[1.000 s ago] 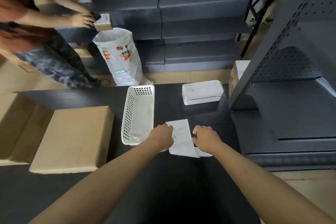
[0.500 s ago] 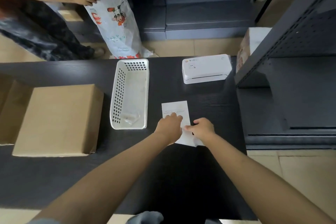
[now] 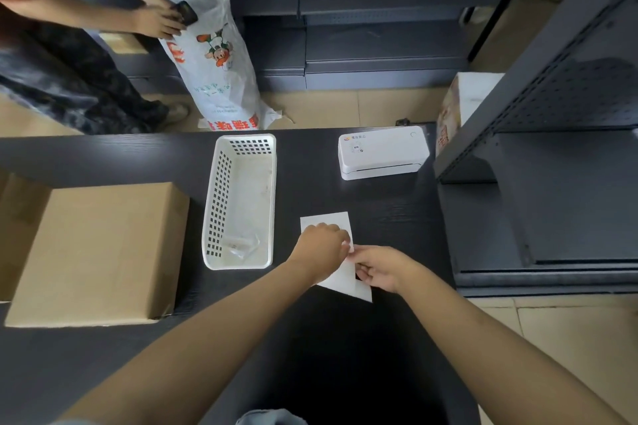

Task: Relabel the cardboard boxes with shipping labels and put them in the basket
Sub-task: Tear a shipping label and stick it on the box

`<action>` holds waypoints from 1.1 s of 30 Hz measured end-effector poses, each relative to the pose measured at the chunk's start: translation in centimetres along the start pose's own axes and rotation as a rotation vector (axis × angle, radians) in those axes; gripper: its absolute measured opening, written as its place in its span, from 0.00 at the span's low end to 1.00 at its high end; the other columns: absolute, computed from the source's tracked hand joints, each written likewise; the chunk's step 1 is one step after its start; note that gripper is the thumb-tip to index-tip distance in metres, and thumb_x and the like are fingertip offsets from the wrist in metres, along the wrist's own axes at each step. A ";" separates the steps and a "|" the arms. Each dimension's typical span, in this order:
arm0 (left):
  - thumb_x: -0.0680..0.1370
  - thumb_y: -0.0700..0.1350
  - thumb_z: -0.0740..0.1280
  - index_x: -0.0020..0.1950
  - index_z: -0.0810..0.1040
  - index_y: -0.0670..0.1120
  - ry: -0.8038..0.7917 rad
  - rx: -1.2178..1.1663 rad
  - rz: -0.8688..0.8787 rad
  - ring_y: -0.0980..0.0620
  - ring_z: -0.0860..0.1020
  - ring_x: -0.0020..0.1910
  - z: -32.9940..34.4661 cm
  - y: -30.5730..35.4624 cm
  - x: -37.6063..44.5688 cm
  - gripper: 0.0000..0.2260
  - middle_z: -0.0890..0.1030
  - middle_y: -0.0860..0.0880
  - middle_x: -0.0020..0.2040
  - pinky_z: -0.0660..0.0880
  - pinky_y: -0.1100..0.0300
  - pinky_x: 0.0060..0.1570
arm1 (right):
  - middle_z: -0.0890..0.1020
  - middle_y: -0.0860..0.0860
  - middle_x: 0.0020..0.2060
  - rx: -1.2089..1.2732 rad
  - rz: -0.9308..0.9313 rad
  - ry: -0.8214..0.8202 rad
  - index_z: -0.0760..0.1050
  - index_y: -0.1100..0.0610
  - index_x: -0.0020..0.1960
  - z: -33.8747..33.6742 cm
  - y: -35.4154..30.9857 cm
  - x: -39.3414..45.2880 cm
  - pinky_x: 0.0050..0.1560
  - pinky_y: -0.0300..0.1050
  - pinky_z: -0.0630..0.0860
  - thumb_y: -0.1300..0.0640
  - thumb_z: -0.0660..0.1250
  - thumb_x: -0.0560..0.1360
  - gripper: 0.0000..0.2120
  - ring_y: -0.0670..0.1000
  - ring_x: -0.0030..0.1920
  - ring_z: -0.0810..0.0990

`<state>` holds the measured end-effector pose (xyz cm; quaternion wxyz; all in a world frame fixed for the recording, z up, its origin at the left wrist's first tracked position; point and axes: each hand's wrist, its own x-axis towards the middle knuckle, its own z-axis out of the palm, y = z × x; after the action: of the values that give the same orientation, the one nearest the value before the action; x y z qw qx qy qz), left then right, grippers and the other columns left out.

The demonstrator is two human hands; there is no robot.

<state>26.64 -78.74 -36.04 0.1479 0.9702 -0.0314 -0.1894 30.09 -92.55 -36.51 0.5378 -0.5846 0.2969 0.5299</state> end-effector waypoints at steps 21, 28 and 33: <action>0.80 0.49 0.57 0.56 0.79 0.45 -0.025 -0.059 -0.018 0.48 0.78 0.49 -1.6 -0.1 -0.3 0.14 0.82 0.46 0.50 0.68 0.59 0.40 | 0.81 0.50 0.51 -0.157 -0.232 0.132 0.80 0.51 0.56 0.3 0.8 -1.0 0.43 0.40 0.72 0.58 0.73 0.73 0.12 0.46 0.40 0.72; 0.80 0.48 0.58 0.57 0.79 0.46 0.013 -0.086 -0.003 0.50 0.79 0.48 -2.1 -0.4 -0.2 0.13 0.82 0.48 0.51 0.72 0.59 0.42 | 0.80 0.50 0.51 -0.172 -0.236 0.122 0.79 0.52 0.57 0.2 1.2 -1.3 0.44 0.41 0.74 0.60 0.72 0.73 0.13 0.47 0.43 0.74; 0.77 0.56 0.61 0.55 0.79 0.50 -0.076 -0.165 0.015 0.51 0.78 0.52 -2.1 -0.8 -0.5 0.14 0.82 0.51 0.53 0.75 0.57 0.48 | 0.82 0.50 0.50 -0.172 -0.256 0.105 0.81 0.52 0.53 -0.1 1.3 -1.7 0.43 0.39 0.75 0.62 0.71 0.74 0.09 0.47 0.46 0.76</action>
<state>26.98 -77.30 -34.25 0.2273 0.9466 -0.0285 -0.2271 28.52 -93.31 -35.33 0.5325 -0.6885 0.2013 0.4494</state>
